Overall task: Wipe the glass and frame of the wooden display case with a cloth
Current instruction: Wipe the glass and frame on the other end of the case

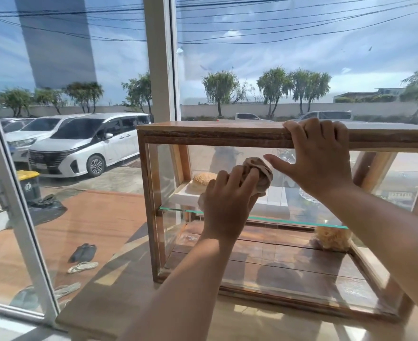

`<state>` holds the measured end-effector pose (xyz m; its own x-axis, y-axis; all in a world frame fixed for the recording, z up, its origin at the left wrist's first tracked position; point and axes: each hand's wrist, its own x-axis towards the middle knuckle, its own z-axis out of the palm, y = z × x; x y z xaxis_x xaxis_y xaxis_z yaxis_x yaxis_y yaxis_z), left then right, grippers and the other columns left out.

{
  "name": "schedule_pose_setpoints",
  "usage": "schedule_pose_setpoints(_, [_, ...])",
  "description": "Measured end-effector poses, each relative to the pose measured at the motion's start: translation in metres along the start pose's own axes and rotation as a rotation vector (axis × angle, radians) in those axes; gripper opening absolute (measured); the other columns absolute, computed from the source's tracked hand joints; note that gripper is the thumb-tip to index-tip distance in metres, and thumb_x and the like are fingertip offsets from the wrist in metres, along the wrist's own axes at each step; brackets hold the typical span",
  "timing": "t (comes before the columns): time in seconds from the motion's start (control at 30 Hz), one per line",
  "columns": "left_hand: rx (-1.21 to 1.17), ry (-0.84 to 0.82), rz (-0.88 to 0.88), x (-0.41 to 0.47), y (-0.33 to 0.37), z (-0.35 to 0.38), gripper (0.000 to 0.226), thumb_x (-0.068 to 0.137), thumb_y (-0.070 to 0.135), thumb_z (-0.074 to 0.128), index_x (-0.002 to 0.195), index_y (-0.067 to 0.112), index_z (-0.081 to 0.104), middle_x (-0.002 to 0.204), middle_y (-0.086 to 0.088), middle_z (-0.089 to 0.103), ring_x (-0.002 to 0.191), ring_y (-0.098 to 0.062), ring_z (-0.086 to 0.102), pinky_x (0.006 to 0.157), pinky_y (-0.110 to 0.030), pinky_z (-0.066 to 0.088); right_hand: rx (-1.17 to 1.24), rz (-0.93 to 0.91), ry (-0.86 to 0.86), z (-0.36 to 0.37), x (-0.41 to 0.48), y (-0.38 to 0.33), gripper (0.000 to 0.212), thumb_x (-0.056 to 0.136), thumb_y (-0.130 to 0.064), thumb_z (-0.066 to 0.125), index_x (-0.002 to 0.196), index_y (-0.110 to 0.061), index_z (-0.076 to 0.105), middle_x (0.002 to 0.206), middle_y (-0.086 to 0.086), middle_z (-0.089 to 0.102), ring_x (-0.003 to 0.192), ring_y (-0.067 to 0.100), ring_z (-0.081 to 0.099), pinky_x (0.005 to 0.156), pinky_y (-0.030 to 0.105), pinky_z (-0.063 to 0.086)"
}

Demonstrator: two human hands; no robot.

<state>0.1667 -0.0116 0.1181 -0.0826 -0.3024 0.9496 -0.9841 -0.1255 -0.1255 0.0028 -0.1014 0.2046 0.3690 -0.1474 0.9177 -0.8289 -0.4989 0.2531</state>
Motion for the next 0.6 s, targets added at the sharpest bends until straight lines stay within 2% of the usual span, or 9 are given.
schedule_pose_setpoints(0.17, [0.116, -0.016, 0.264, -0.008, -0.034, -0.007, 0.034, 0.085, 0.03, 0.068, 0.115, 0.019, 0.058, 0.104, -0.005, 0.064, 0.079, -0.025, 0.054, 0.062, -0.036, 0.045, 0.006, -0.002, -0.001, 0.0, -0.001, 0.001, 0.071, 0.087, -0.072, 0.041, 0.123, -0.011, 0.047, 0.102, 0.014, 0.046, 0.094, 0.034, 0.043, 0.09, 0.046, 0.031])
schedule_pose_setpoints(0.23, [0.136, -0.056, 0.307, -0.011, -0.051, -0.011, 0.034, 0.087, 0.029, 0.065, 0.117, 0.019, 0.053, 0.106, -0.007, 0.063, 0.08, -0.027, 0.054, 0.062, -0.038, 0.046, 0.0, -0.002, -0.001, 0.0, 0.0, 0.001, 0.071, 0.087, -0.072, 0.041, 0.123, -0.011, 0.047, 0.102, 0.014, 0.046, 0.094, 0.033, 0.043, 0.09, 0.046, 0.031])
schedule_pose_setpoints(0.3, [0.165, -0.097, 0.272, -0.017, -0.069, -0.015, 0.039, 0.085, 0.029, 0.068, 0.118, 0.017, 0.051, 0.107, -0.009, 0.061, 0.081, -0.028, 0.055, 0.063, -0.038, 0.047, 0.003, -0.004, 0.003, 0.0, 0.0, 0.001, 0.071, 0.087, -0.072, 0.042, 0.123, -0.011, 0.048, 0.101, 0.014, 0.047, 0.093, 0.033, 0.043, 0.089, 0.046, 0.031])
schedule_pose_setpoints(0.47, [0.17, -0.08, -0.085, -0.037, -0.093, -0.017, 0.05, 0.079, 0.028, 0.076, 0.116, 0.011, 0.047, 0.11, -0.016, 0.058, 0.087, -0.033, 0.053, 0.069, -0.042, 0.048, -0.016, -0.005, 0.016, 0.002, -0.001, 0.001, 0.071, 0.088, -0.072, 0.042, 0.124, -0.01, 0.047, 0.101, 0.015, 0.048, 0.092, 0.034, 0.043, 0.088, 0.046, 0.031])
schedule_pose_setpoints(0.6, [0.035, -0.012, -0.57, -0.04, -0.056, -0.004, 0.049, 0.081, 0.02, 0.072, 0.118, 0.007, 0.042, 0.115, -0.023, 0.052, 0.096, -0.04, 0.051, 0.076, -0.05, 0.047, -0.012, -0.004, 0.018, 0.003, -0.001, 0.001, 0.072, 0.088, -0.072, 0.042, 0.123, -0.01, 0.047, 0.102, 0.016, 0.048, 0.093, 0.034, 0.044, 0.089, 0.046, 0.031])
